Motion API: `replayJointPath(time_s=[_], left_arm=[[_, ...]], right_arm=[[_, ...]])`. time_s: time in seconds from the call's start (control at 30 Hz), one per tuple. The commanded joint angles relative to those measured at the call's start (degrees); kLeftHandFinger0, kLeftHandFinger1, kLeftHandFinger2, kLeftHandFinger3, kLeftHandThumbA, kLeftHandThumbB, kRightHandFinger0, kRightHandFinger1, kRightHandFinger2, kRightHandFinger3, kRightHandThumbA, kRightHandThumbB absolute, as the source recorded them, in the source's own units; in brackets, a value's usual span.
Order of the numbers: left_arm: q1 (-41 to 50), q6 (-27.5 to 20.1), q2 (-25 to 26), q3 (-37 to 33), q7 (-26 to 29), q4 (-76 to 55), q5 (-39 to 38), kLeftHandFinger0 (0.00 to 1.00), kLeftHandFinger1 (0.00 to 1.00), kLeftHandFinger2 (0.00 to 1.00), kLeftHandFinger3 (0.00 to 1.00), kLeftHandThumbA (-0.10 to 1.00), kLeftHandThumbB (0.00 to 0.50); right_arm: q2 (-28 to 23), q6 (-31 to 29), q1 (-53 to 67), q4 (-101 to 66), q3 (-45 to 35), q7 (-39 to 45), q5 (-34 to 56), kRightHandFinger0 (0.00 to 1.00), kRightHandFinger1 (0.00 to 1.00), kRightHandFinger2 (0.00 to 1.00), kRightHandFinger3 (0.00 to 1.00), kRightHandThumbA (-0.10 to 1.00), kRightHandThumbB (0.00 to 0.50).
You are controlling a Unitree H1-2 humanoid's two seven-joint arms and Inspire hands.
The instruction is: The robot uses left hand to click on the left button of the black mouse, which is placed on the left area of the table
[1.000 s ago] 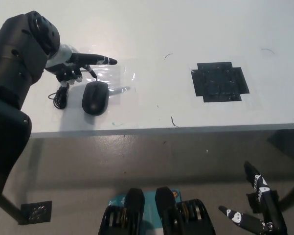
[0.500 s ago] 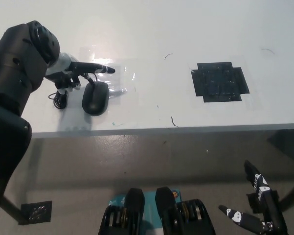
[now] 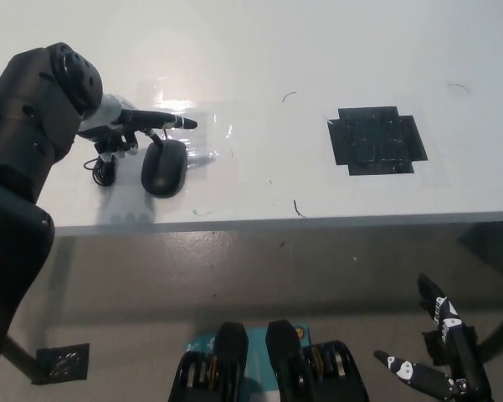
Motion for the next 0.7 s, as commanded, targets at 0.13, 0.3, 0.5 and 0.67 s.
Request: replayJointPath(time_s=[0.13,0.3,0.5,0.67], left_arm=[[-9.54,2.09,1.53,2.31,-2.92,-1.61,-1.26,0.00,0.00,0.03,1.00,1.00,0.245],[-17.25,4.12,4.70,5.68,-8.09,-3.42,-3.72,0.00,0.00,0.03,1.00,1.00,0.270],[-17.54,15.37,11.28,15.69,-17.33,-20.67,-12.92,0.00,0.00,0.12,1.00,1.00,0.229],[3.21,21.76,12.53,34.21,-8.74,-65.27,-29.35,0.00,0.00,0.01,1.00,1.00,0.260]], right_arm=[[-0.50,-1.23,-0.26,-1.13,-0.05,0.39,-0.48,0.95,1.00,1.00,1.00,1.00,0.141],[-0.23,-1.31,0.55,-1.04,-0.09,0.07,-0.63,0.96,1.00,1.00,1.00,1.00,0.139],[-0.73,-1.78,1.29,-0.39,-0.26,0.72,0.55,0.98,1.00,1.00,1.00,1.00,0.144],[-0.83,-2.49,1.54,0.57,-0.17,0.98,0.91,0.98,1.00,1.00,1.00,1.00,0.134]])
